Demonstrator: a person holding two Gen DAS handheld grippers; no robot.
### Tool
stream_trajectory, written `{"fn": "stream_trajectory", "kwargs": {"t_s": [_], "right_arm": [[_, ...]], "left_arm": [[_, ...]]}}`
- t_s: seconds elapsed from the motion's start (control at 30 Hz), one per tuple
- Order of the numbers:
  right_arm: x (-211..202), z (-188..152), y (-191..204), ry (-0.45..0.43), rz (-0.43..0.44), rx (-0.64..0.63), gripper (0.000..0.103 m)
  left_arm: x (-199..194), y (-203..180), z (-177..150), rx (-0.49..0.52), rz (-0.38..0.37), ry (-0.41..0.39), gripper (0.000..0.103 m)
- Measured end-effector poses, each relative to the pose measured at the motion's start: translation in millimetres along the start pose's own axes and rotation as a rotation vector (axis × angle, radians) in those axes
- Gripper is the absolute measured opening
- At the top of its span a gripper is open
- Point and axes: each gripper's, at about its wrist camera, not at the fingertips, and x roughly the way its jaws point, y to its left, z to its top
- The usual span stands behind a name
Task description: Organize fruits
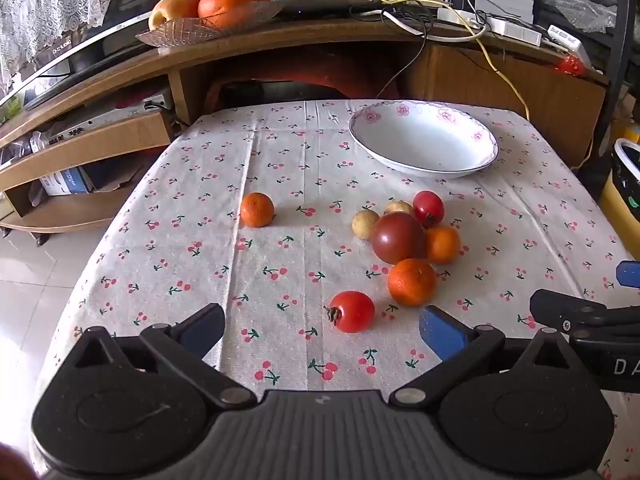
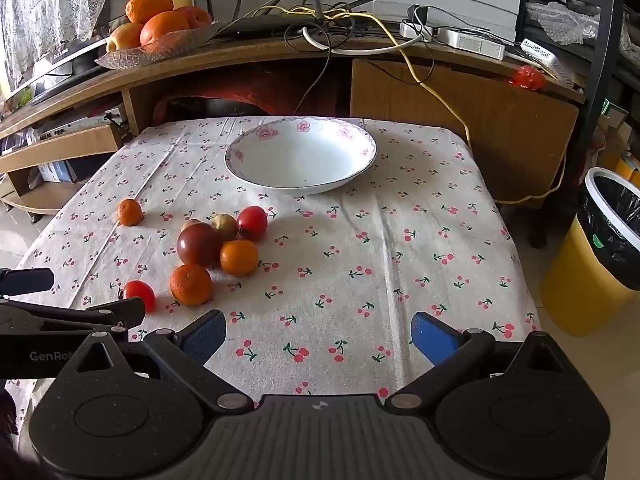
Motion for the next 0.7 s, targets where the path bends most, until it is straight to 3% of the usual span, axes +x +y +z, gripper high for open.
{"fn": "stream_trajectory", "kwargs": {"t_s": [0.7], "right_arm": [[2.5, -0.9, 1.3, 0.001, -0.005, -0.008, 0.094]], "left_arm": [[3.3, -1.5, -4.0, 0.015, -0.007, 0.012, 0.103]]}}
